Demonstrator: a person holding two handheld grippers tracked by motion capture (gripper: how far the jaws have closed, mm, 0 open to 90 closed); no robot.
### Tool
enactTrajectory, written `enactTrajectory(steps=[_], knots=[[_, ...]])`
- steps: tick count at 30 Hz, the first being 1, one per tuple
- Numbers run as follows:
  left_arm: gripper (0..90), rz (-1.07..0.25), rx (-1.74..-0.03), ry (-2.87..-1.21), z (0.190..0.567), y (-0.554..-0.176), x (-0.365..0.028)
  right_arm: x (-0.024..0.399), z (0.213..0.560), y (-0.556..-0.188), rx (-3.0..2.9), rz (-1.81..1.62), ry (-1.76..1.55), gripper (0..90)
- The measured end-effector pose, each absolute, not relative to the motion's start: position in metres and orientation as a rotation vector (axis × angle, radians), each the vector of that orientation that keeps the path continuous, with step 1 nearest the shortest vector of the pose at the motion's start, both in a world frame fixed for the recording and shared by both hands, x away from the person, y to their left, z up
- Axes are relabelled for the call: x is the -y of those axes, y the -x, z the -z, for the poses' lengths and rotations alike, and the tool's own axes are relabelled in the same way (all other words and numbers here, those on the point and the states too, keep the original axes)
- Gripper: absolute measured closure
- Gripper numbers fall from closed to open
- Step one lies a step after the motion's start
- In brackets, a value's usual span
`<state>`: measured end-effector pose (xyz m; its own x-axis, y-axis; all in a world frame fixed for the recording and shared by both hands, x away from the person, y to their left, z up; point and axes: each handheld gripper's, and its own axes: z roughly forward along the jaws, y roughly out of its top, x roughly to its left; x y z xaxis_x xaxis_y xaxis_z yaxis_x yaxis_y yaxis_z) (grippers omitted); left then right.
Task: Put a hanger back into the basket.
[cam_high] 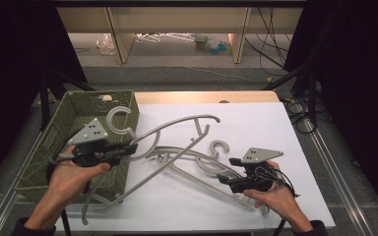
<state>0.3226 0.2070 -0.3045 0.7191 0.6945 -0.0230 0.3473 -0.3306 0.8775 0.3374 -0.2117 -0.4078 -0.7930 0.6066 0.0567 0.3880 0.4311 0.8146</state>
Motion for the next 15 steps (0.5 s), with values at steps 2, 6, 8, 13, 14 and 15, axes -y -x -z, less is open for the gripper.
enactTrajectory(steps=[2, 6, 8, 13, 14, 15], knots=[[80.0, -0.456, -0.810, -1.934, 0.302, -0.323, -0.213, 0.212, 0.408, -0.338, -2.440, -1.289, -0.882, 29.3], [80.1, -0.516, -0.825, -1.940, 0.292, -0.326, -0.230, 0.213, 0.410, -0.339, -2.433, -1.283, -0.900, 25.2], [80.1, -0.531, -0.832, -1.937, 0.288, -0.329, -0.235, 0.213, 0.410, -0.338, -2.430, -1.279, -0.915, 24.3], [80.1, -0.601, -0.889, -1.915, 0.271, -0.340, -0.258, 0.214, 0.410, -0.340, -2.406, -1.274, -0.945, 18.7], [80.1, -0.616, -0.902, -1.911, 0.268, -0.342, -0.263, 0.214, 0.410, -0.340, -2.402, -1.269, -0.960, 17.8], [80.0, -0.632, -0.917, -1.908, 0.266, -0.345, -0.269, 0.214, 0.411, -0.340, -2.397, -1.267, -0.963, 18.2]])
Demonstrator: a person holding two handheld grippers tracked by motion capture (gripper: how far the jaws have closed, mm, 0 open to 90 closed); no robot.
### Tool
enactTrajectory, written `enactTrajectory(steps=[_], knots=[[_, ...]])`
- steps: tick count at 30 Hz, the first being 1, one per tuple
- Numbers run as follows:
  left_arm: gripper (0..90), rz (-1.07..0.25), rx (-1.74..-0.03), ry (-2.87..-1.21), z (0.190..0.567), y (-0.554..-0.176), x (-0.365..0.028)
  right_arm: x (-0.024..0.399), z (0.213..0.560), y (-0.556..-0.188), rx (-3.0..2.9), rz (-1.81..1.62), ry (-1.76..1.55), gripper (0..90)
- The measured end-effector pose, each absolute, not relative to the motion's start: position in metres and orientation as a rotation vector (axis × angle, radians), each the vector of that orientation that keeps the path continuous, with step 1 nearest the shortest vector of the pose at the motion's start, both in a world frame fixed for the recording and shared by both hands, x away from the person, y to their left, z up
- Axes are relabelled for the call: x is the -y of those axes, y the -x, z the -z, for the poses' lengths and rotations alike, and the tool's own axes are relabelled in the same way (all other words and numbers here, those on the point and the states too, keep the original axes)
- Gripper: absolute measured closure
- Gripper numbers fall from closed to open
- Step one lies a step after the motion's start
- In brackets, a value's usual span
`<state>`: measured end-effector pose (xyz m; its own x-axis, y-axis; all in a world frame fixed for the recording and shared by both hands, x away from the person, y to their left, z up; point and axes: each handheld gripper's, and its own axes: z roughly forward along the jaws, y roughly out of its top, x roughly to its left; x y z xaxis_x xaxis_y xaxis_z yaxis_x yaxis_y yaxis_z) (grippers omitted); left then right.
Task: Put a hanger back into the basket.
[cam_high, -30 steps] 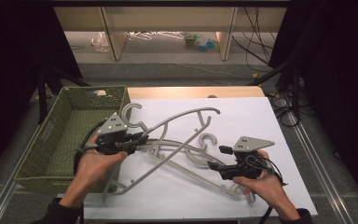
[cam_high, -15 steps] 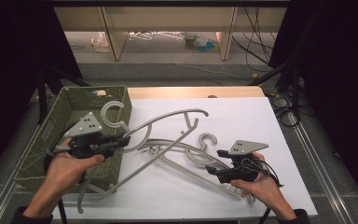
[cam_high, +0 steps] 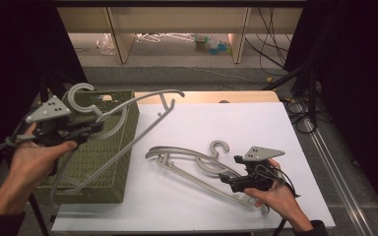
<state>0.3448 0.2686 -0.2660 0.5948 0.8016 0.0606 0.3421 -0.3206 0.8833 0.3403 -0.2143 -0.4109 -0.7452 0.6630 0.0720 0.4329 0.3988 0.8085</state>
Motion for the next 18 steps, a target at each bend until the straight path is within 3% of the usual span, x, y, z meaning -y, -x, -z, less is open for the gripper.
enactTrajectory(steps=[15, 18], knots=[[80.1, -0.763, -1.072, -2.001, 0.281, -0.383, -0.318, 0.212, 0.414, -0.342, -2.415, -1.243, -0.950, 18.0], [80.0, -0.773, -1.131, -1.947, 0.287, -0.391, -0.328, 0.213, 0.414, -0.342, -2.417, -1.240, -0.962, 18.0]])
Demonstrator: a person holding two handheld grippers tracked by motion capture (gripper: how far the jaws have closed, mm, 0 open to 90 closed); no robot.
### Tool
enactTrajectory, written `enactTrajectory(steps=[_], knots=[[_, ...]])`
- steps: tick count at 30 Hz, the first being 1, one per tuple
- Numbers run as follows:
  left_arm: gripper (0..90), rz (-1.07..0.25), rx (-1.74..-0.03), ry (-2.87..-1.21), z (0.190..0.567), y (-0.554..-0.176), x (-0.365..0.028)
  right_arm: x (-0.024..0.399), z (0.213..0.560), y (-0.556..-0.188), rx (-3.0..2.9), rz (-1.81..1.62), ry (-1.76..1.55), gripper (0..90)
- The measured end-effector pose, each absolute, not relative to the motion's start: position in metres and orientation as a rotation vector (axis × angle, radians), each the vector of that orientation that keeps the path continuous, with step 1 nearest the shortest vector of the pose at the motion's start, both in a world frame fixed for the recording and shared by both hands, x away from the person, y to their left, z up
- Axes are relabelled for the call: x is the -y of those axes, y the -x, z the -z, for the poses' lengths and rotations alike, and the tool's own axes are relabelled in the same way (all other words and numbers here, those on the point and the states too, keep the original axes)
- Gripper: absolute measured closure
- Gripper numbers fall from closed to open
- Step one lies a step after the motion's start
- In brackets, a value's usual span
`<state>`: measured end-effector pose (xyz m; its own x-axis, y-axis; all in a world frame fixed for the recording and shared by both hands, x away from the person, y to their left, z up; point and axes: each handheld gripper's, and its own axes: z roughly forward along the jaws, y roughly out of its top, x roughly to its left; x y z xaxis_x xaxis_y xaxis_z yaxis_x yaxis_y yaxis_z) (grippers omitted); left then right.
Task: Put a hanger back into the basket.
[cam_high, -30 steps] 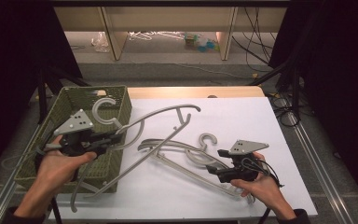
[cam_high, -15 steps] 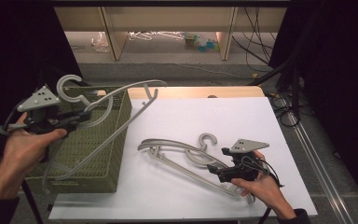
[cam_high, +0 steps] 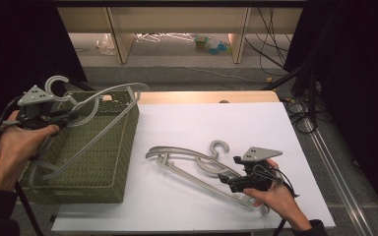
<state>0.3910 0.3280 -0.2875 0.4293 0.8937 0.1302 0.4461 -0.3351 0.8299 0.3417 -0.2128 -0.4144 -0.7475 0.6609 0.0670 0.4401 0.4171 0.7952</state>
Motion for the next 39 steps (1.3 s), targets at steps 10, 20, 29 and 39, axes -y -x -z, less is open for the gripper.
enactTrajectory(steps=[10, 20, 29, 39], knots=[[80.0, -0.815, -1.224, -1.923, 0.309, -0.412, -0.357, 0.211, 0.416, -0.343, -2.429, -1.223, -0.955, 18.1], [80.1, -0.827, -1.254, -1.986, 0.325, -0.426, -0.372, 0.210, 0.417, -0.342, -2.455, -1.214, -0.958, 18.6], [79.9, -0.854, -1.192, -2.010, 0.320, -0.429, -0.371, 0.211, 0.416, -0.342, -2.461, -1.215, -0.963, 19.0], [79.7, -0.836, -1.121, -2.175, 0.335, -0.432, -0.366, 0.211, 0.417, -0.343, -2.456, -1.212, -0.965, 19.2]])
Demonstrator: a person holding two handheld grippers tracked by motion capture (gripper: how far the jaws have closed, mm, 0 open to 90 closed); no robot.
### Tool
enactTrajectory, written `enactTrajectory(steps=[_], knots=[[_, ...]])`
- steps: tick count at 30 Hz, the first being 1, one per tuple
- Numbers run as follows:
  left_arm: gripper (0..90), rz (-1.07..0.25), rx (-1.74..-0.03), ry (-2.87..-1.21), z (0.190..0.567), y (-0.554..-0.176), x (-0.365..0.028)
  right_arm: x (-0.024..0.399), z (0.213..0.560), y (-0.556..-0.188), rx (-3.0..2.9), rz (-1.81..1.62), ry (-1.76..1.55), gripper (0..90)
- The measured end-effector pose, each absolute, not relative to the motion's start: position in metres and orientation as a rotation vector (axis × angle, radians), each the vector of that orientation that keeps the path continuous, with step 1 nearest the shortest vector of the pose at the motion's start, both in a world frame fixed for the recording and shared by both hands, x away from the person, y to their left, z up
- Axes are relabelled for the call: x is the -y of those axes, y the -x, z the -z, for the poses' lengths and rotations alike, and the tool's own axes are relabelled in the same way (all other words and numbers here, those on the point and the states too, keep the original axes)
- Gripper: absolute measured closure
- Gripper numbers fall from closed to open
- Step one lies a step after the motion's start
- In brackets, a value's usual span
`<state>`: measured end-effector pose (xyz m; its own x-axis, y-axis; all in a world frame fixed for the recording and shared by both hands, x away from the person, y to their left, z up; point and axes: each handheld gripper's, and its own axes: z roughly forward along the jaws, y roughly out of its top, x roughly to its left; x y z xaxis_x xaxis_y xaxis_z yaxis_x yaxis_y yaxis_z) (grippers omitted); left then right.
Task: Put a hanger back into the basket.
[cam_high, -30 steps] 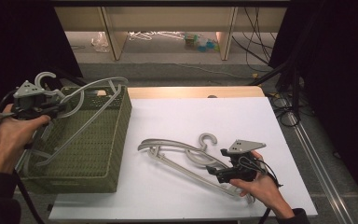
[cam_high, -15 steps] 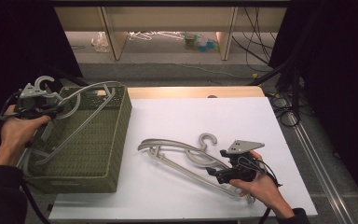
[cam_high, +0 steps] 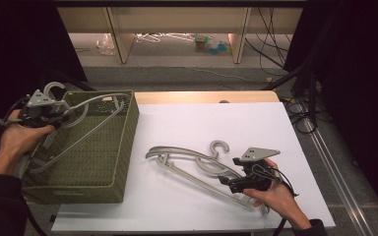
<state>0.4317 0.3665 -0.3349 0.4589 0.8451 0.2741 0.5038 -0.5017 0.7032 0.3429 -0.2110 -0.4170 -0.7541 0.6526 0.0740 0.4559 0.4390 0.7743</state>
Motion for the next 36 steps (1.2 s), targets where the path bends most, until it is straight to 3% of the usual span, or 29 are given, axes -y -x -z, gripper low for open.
enactTrajectory(steps=[16, 29, 33, 35, 36], knots=[[79.3, -0.815, -1.153, -2.267, 0.370, -0.450, -0.355, 0.210, 0.418, -0.343, -2.481, -1.202, -0.953, 19.8], [74.4, -0.748, -1.336, -2.261, 0.400, -0.449, -0.372, 0.210, 0.418, -0.342, -2.489, -1.194, -0.955, 19.7], [65.8, -0.770, -1.379, -2.171, 0.394, -0.444, -0.374, 0.211, 0.418, -0.343, -2.486, -1.195, -0.949, 19.6], [55.0, -0.783, -1.398, -2.090, 0.388, -0.439, -0.372, 0.211, 0.419, -0.343, -2.483, -1.191, -0.950, 19.6], [55.0, -0.783, -1.391, -2.043, 0.383, -0.434, -0.370, 0.211, 0.419, -0.343, -2.477, -1.194, -0.954, 19.5]])
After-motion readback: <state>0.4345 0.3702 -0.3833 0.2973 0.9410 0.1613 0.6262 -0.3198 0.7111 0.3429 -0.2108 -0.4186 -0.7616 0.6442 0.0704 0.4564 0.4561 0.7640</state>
